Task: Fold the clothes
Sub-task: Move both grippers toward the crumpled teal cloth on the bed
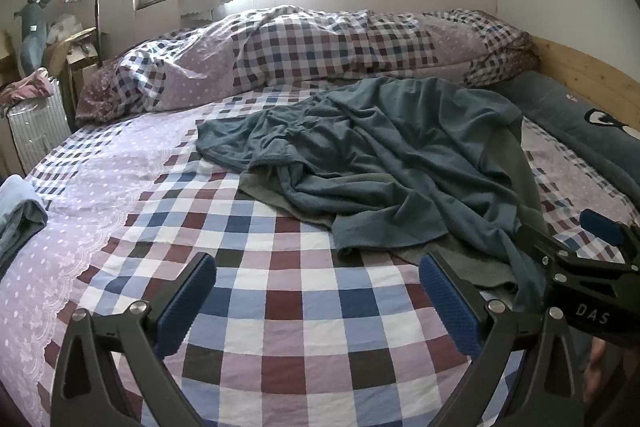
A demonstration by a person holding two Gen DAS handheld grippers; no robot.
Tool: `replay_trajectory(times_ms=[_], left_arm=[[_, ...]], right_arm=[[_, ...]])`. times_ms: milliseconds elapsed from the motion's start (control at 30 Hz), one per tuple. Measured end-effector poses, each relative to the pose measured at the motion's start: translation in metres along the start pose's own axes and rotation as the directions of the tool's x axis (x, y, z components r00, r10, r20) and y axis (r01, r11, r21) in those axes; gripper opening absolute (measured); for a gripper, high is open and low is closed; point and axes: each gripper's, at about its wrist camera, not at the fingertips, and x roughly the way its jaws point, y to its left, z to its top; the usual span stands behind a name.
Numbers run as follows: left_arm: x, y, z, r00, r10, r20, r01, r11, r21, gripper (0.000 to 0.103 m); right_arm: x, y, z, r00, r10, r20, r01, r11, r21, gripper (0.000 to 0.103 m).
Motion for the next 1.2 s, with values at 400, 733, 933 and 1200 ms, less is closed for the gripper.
replay_trajectory(times_ms=[400, 733, 933, 1200], left_arm=[[0.000, -0.001, -0.001, 1.000, 0.006, 0.005, -0.006, 1.000, 0.010, 0.103], [0.001, 0.003, -0.001, 1.000, 0.010, 0.001, -0.010, 1.000, 0.008, 0.103], [0.002, 0.004, -0.001, 1.000, 0.016, -0.003, -0.016, 1.000, -0.002, 0.103], [-0.003, 0.007, 0.000, 1.000, 0.017, 0.006, -0.017, 1.000, -0.009, 0.103]], right_arm=[[0.001, -0.001, 0.000, 1.000, 0.001, -0.002, -0.001, 1.000, -0.001, 0.103], [-0.002, -0.002, 0.001, 1.000, 0.004, 0.001, -0.004, 1.000, 0.002, 0.103], [-0.006, -0.008, 0.005, 0.999, 0.023, 0.024, -0.024, 0.999, 0.024, 0.103], [0.000, -0.036, 0.009, 0.998, 0.068, -0.005, -0.068, 0.991, 0.111, 0.103]])
